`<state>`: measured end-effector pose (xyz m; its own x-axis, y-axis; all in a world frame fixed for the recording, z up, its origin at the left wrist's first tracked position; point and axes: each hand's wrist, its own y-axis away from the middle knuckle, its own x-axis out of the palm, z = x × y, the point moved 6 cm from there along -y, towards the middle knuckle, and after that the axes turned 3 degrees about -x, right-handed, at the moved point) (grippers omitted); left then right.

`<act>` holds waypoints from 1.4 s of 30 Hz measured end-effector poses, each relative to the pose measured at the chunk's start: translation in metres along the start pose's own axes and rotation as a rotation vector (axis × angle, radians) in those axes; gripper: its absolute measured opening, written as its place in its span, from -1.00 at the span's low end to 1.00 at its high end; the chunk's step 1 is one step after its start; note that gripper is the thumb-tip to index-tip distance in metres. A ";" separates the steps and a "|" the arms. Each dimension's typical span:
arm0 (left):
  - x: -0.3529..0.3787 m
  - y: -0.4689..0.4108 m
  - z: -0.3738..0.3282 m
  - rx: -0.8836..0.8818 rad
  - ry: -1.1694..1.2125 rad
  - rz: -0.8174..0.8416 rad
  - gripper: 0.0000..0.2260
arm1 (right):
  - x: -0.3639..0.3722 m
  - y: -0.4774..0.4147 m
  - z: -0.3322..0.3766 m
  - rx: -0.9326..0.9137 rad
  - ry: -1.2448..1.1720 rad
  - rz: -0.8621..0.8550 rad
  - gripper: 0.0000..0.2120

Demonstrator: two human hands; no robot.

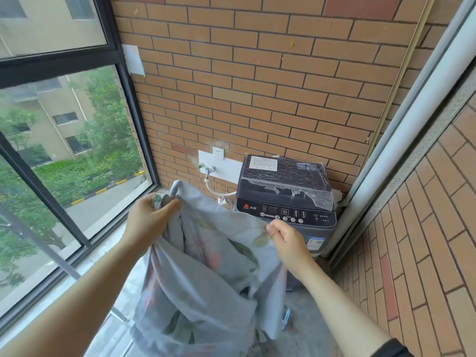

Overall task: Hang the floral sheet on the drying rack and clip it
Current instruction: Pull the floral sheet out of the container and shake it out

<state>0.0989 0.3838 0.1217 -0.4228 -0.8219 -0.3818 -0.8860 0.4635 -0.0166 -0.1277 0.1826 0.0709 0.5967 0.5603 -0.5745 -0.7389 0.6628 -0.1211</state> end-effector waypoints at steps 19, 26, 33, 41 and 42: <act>0.056 0.067 -0.070 0.415 0.113 0.508 -0.70 | -0.012 0.003 0.151 -0.430 -0.035 0.139 -0.75; 0.050 0.057 -0.058 0.394 0.105 0.257 -0.83 | -0.024 -0.002 0.127 -0.301 -0.100 0.070 -0.88; 0.030 0.046 -0.069 0.429 0.094 0.071 -0.83 | -0.001 0.007 0.045 -0.048 -0.046 0.288 -0.72; 0.009 0.018 -0.034 0.355 -0.044 -0.027 -0.78 | -0.011 0.021 -0.034 0.079 0.194 0.181 -0.53; 0.009 0.014 -0.023 0.339 -0.104 -0.035 -0.76 | -0.016 0.020 -0.031 0.073 0.204 0.126 -0.55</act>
<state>0.0785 0.3748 0.1394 -0.3558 -0.8094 -0.4673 -0.7785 0.5333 -0.3309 -0.1620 0.1719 0.0525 0.4207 0.5336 -0.7337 -0.7744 0.6324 0.0159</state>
